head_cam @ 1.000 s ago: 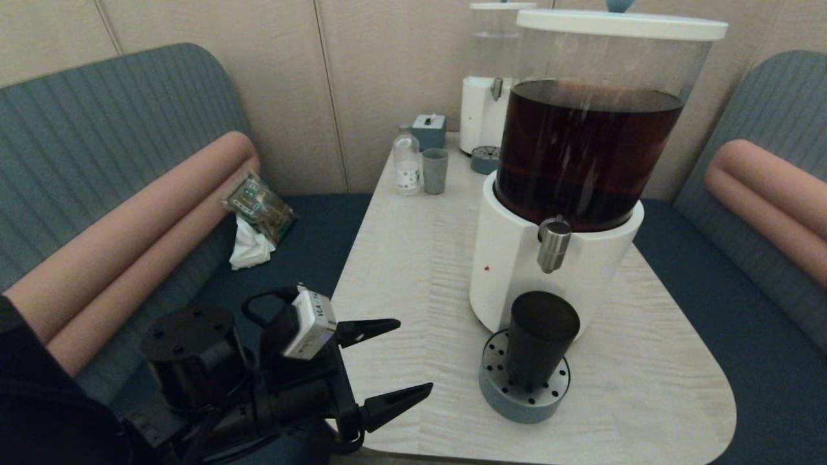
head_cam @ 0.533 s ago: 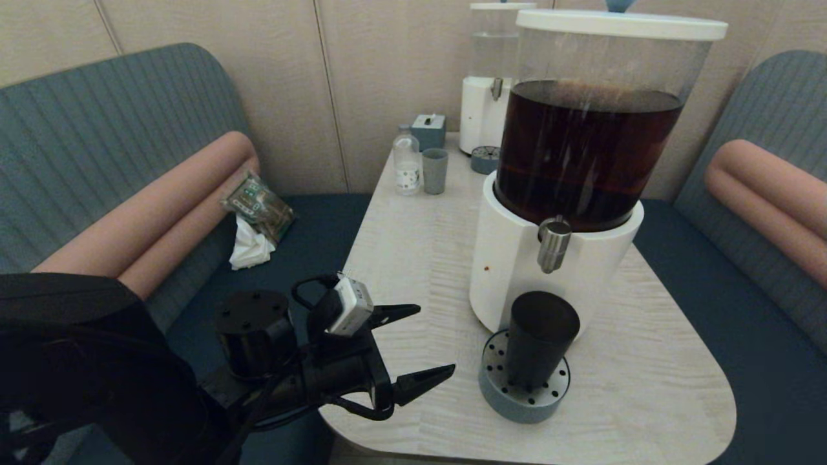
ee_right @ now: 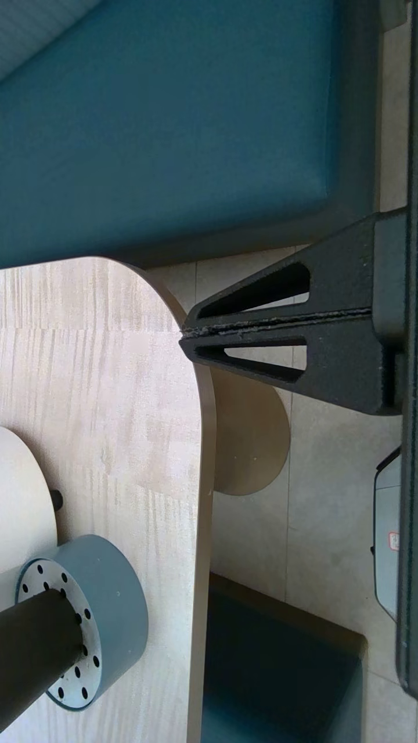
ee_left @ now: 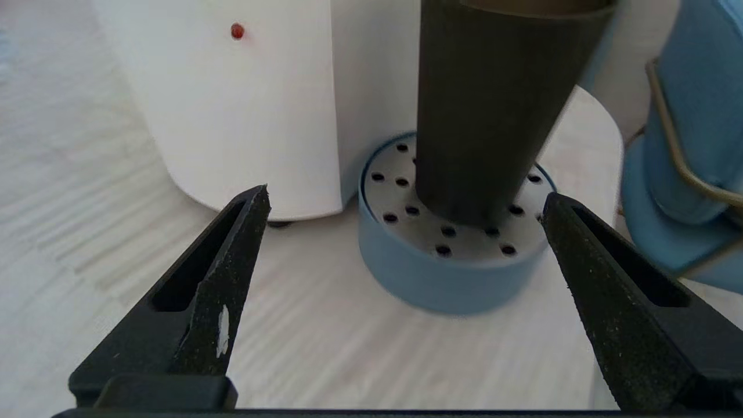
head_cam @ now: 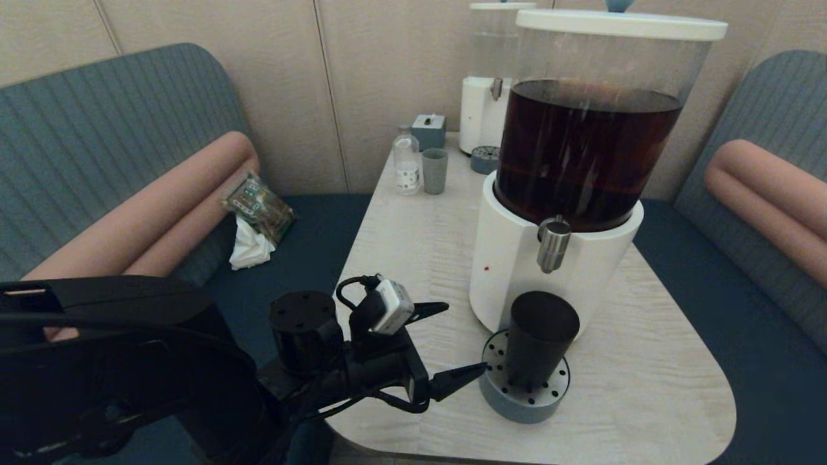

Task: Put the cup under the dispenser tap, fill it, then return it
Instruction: Place the cup next to the water dispenser

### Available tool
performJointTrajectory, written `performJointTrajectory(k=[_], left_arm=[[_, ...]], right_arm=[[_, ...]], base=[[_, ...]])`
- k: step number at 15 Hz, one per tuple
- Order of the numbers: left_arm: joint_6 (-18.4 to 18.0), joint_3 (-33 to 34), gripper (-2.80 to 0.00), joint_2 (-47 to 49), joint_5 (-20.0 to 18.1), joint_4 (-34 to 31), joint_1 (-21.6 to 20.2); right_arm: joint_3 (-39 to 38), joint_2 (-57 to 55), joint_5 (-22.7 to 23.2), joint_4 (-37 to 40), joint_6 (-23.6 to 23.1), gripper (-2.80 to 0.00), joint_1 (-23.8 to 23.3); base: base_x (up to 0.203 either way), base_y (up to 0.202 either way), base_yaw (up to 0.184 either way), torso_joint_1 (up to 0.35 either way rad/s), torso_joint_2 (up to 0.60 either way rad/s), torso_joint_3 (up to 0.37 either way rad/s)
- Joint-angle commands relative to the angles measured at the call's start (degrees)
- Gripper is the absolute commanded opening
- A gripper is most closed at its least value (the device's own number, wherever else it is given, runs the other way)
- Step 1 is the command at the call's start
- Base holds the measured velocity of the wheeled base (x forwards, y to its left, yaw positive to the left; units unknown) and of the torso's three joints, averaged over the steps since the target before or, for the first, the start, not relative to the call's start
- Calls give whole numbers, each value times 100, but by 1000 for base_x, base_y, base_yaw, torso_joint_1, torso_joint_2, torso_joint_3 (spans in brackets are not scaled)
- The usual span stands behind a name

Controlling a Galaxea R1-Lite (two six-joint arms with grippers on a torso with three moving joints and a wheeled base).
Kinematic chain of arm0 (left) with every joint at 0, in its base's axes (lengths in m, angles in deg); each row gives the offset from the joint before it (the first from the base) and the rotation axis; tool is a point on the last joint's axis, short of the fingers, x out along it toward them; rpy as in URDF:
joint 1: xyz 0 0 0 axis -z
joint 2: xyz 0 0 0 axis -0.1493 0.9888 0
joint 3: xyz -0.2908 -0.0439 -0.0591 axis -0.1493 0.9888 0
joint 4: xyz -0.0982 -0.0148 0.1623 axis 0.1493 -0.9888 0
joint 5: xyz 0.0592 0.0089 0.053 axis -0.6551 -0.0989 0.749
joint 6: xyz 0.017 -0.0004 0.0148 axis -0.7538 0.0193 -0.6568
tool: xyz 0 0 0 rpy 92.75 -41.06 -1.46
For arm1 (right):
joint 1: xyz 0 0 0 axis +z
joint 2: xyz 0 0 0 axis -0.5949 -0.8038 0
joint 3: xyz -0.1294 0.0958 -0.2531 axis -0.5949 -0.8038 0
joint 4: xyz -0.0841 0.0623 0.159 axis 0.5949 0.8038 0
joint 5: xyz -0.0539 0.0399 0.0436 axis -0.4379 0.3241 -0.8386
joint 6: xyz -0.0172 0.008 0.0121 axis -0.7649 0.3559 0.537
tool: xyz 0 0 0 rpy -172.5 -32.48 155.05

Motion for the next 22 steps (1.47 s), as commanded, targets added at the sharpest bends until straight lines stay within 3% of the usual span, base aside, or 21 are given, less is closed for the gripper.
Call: performJointTrajectory(k=[1,8,17,22], left_arm=[[-4,-169,0,174,55,48,34],[-21,-660,0,551,601,48,191],[-58,-1099,0,775,790,48,467],[-88,-956,0,775,809,48,529]], right_arm=[[0,-7,0,6,2,-280,1],[0,-8,0,6,2,-280,1],[0,1,0,6,2,-280,1],[0,-8,0,6,2,-280,1]], base=[[0,0,0,0,0,0],[0,0,0,0,0,0],[0,0,0,0,0,0],[0,0,0,0,0,0]])
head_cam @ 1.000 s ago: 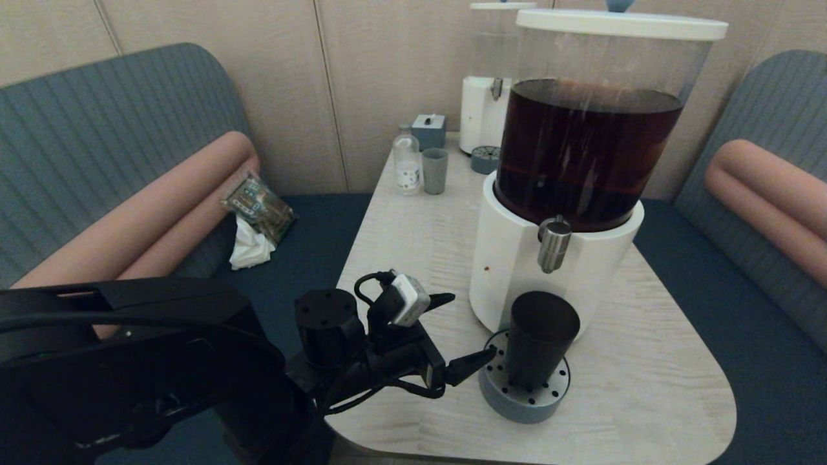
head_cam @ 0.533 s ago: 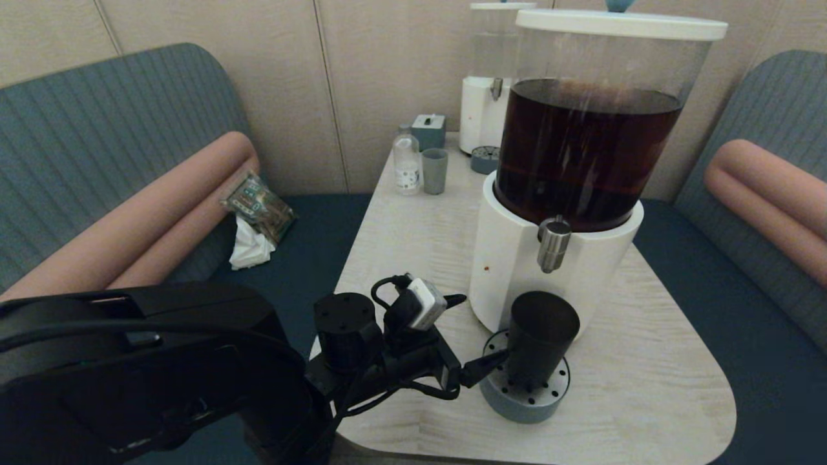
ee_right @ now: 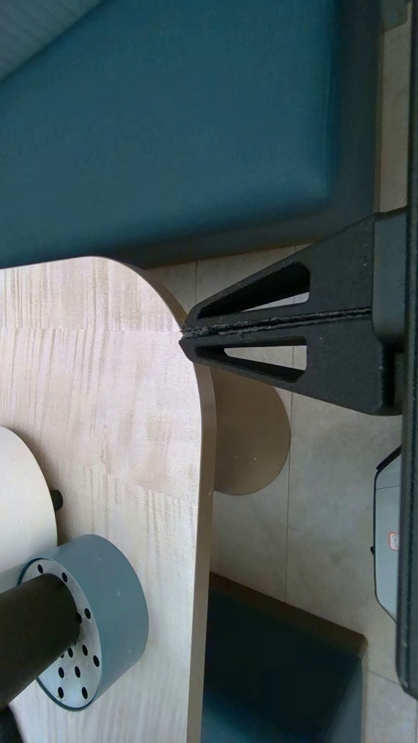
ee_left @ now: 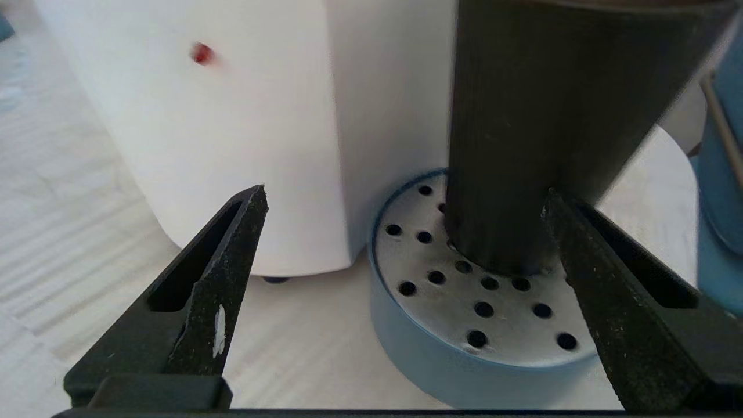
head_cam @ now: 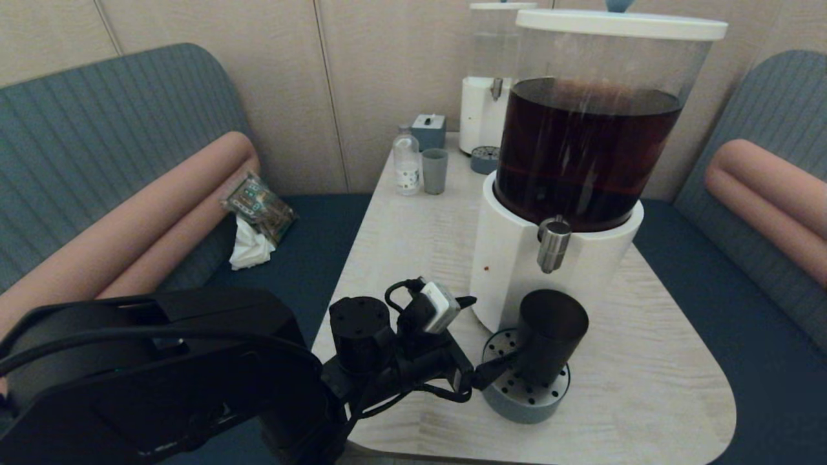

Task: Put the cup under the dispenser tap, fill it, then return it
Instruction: Place the cup next to the water dispenser

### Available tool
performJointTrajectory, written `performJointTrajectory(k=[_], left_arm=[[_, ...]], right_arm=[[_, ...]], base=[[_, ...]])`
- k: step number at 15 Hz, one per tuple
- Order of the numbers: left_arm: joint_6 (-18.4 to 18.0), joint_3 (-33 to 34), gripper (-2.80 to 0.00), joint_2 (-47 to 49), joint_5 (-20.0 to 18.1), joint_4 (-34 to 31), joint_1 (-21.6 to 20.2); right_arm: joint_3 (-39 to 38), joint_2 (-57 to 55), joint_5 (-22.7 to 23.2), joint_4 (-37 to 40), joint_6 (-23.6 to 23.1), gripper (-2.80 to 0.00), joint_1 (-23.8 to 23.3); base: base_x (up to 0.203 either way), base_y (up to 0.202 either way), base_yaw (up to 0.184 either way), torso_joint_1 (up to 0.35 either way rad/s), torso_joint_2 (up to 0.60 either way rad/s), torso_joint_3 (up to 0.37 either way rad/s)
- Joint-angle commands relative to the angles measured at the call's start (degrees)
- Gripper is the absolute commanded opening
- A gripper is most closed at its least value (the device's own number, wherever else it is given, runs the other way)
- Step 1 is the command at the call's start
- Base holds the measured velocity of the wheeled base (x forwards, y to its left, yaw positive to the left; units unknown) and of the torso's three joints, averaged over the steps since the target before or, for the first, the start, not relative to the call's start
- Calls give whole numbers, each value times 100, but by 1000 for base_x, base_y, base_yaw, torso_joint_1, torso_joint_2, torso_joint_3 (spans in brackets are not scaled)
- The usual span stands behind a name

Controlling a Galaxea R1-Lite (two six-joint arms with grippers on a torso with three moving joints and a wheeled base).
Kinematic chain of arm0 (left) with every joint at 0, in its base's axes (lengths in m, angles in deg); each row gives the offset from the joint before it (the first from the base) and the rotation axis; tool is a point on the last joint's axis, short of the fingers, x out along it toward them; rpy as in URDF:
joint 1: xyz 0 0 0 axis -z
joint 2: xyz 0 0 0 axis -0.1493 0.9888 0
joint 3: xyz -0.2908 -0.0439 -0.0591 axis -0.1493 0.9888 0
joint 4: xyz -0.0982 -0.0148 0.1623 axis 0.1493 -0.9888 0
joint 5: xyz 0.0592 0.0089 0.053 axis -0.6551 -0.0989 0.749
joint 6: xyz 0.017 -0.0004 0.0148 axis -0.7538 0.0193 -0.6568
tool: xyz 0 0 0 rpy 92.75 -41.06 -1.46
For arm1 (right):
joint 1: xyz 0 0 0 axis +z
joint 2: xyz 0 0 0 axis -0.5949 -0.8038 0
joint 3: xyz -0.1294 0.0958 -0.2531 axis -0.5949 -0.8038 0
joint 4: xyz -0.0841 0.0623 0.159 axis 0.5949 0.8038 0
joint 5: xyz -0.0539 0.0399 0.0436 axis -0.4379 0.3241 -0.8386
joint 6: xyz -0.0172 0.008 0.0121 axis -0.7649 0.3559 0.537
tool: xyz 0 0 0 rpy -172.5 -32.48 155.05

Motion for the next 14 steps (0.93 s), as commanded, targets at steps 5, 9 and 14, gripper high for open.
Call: performJointTrajectory(k=[5,9,14], left_arm=[[-36,729,0,-301,-21,48,71],[21,785,0,-367,-22,48,326],[25,564,0,-315,32,48,391]], right_arm=[[0,-6,0,8,2,-280,1],[0,-8,0,8,2,-280,1],[0,1,0,8,2,-280,1]], base=[[0,0,0,0,0,0],[0,0,0,0,0,0],[0,0,0,0,0,0]])
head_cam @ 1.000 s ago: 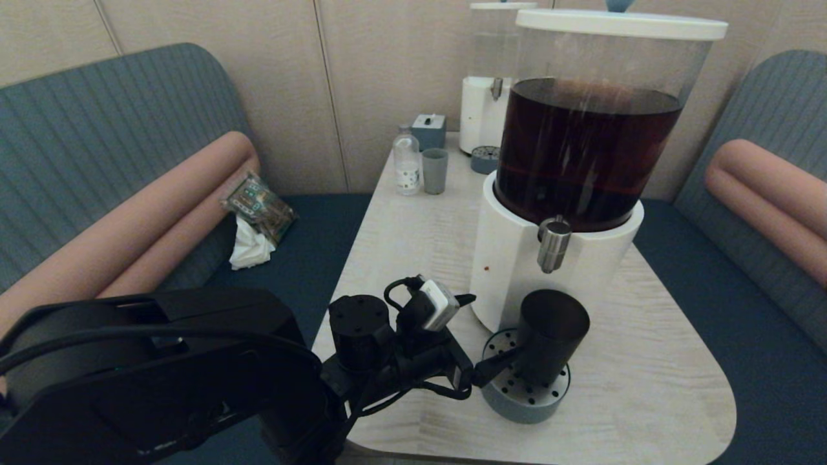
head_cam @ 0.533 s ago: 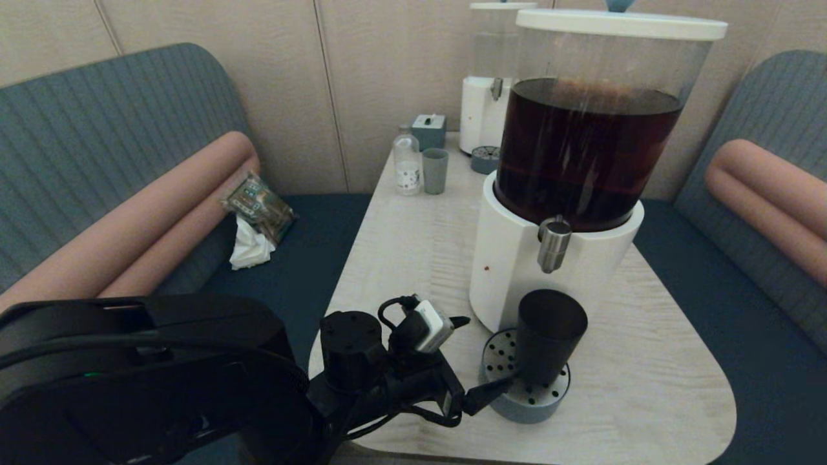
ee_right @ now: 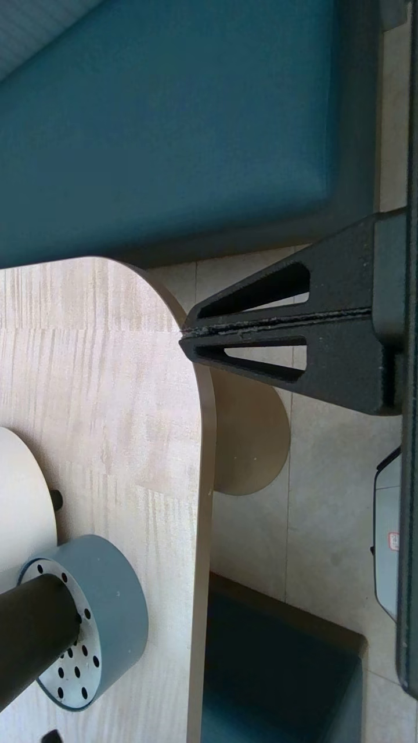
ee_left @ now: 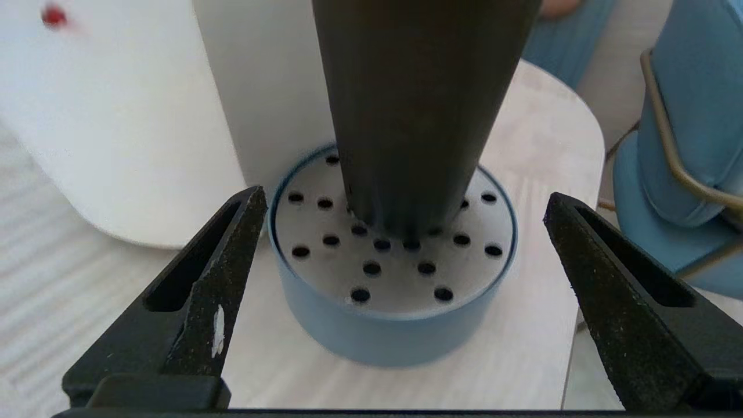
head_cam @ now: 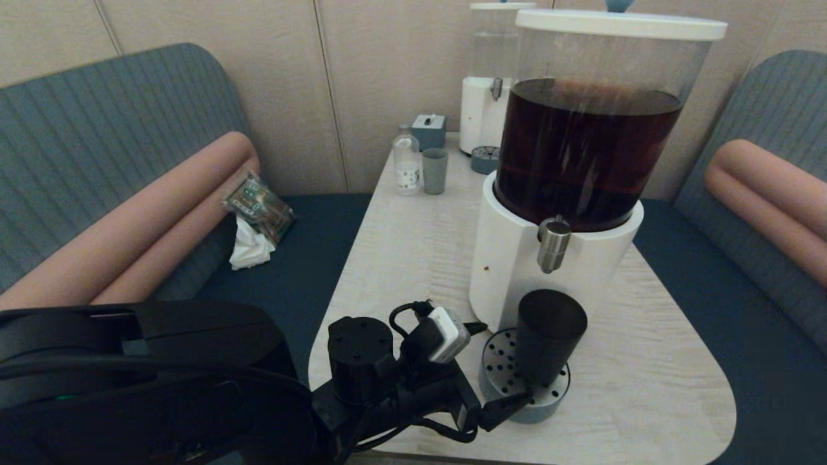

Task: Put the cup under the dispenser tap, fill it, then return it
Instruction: Place the cup next to the water dispenser

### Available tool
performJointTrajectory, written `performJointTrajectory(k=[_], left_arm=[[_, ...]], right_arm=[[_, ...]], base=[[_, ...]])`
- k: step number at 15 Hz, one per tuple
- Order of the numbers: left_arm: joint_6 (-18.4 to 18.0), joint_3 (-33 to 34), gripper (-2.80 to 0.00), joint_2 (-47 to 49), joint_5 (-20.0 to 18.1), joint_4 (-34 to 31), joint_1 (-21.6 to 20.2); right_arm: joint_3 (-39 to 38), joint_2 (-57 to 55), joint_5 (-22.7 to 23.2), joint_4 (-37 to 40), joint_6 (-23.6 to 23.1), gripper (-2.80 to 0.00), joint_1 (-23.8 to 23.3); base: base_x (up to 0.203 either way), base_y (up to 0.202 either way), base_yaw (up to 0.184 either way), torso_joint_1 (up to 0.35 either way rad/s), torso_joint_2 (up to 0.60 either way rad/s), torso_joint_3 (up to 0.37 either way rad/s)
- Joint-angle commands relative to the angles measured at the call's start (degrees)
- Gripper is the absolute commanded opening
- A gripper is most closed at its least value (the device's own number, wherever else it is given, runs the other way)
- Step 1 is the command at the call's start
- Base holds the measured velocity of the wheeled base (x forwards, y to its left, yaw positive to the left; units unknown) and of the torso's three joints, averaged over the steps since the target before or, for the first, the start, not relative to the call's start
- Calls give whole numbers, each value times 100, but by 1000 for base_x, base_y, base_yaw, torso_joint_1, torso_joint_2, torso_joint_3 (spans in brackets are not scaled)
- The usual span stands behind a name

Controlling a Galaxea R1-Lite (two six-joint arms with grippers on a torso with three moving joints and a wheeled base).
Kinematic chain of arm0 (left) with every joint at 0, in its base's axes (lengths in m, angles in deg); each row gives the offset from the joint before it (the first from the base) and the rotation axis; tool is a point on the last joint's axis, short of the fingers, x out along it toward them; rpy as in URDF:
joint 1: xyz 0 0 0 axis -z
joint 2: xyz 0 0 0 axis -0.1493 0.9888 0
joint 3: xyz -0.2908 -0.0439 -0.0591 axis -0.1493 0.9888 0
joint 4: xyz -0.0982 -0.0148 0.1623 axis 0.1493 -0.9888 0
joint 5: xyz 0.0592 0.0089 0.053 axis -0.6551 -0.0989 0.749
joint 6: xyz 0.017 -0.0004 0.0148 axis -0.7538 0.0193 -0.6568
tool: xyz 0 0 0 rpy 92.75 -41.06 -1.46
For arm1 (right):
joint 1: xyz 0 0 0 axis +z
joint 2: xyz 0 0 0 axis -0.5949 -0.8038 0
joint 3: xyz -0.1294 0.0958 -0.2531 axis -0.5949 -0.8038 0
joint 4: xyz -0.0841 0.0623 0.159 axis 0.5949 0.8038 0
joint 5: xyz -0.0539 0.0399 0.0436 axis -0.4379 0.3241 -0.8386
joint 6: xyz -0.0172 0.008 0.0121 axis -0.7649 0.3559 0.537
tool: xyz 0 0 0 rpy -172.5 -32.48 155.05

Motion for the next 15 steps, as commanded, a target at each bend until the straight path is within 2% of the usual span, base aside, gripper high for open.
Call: performJointTrajectory(k=[1,15], left_arm=[[5,-118,0,12,12,48,2],[-3,-715,0,329,241,48,90]], right_arm=[[0,0,-2,6,2,-280,1],[0,1,-2,6,2,-280,1]], base=[[0,0,0,0,0,0],[0,0,0,0,0,0]])
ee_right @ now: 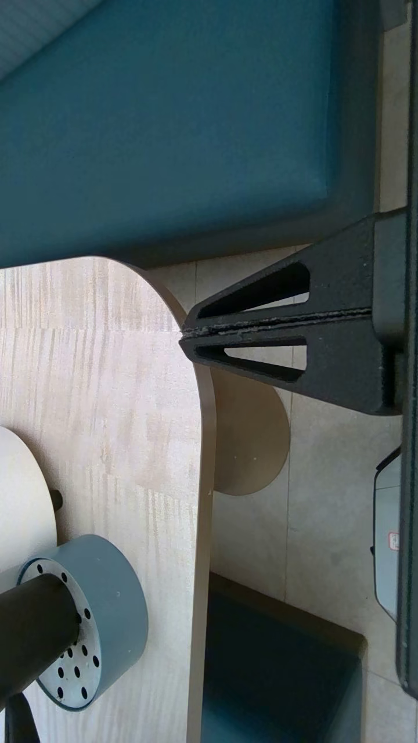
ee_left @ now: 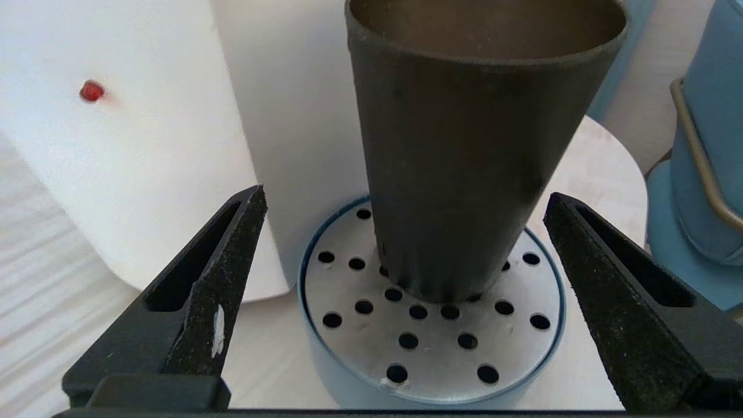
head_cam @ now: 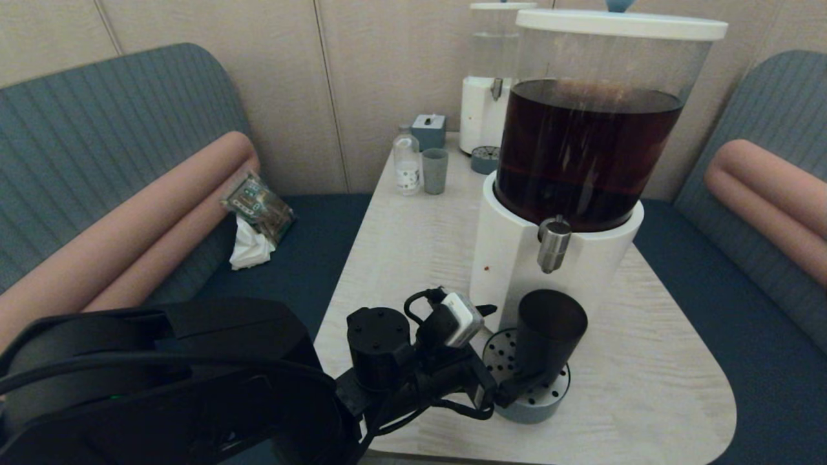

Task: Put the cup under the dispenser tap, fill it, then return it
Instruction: Place the cup next to the water dispenser

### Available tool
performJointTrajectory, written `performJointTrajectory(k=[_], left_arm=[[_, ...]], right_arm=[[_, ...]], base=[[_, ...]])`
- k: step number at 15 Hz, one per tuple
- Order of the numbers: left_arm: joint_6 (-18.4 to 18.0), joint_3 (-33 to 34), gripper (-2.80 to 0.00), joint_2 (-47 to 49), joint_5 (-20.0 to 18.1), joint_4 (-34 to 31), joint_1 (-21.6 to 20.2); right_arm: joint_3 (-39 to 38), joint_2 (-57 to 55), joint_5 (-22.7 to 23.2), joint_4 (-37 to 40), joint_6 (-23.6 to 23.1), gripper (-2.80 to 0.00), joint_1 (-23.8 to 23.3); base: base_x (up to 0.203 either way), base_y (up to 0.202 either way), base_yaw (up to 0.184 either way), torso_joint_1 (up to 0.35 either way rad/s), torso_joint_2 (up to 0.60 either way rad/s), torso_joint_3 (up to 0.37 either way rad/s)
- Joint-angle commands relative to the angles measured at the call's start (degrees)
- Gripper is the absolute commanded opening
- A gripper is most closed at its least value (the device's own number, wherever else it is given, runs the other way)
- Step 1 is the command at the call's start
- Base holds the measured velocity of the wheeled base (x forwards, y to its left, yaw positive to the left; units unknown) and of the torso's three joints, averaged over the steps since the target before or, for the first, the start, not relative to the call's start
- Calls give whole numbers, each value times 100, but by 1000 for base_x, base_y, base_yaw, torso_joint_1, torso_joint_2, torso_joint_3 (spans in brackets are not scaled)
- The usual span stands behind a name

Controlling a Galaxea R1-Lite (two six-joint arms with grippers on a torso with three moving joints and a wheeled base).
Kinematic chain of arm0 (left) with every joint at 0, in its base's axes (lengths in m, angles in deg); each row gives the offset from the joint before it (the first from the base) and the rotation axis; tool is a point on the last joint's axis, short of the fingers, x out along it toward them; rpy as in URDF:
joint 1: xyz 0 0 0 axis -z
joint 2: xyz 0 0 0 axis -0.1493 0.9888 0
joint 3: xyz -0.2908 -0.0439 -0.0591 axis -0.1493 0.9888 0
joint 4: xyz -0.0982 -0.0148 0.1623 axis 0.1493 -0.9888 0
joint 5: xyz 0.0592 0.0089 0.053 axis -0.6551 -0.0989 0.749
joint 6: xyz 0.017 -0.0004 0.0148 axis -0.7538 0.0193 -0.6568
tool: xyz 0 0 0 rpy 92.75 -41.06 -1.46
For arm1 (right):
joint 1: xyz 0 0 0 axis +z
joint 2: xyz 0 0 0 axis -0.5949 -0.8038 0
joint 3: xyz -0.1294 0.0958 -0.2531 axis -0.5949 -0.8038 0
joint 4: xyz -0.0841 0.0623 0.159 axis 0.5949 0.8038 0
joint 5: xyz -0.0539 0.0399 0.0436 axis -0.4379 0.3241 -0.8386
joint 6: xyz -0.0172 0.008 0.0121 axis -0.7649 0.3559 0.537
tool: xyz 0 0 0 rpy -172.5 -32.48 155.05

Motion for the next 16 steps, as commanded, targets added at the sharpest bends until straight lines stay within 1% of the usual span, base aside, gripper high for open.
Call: performJointTrajectory(k=[1,6,11,16], left_arm=[[-3,-57,0,54,-4,49,30],[7,-192,0,138,5,49,100],[14,-508,0,295,15,49,109],[6,-596,0,393,49,49,169]], right_arm=[[0,-8,-1,6,2,-280,1],[0,-2,-1,6,2,-280,1],[0,-8,-1,6,2,-280,1],[0,-8,-1,6,2,-280,1]], base=[[0,0,0,0,0,0],[0,0,0,0,0,0],[0,0,0,0,0,0],[0,0,0,0,0,0]])
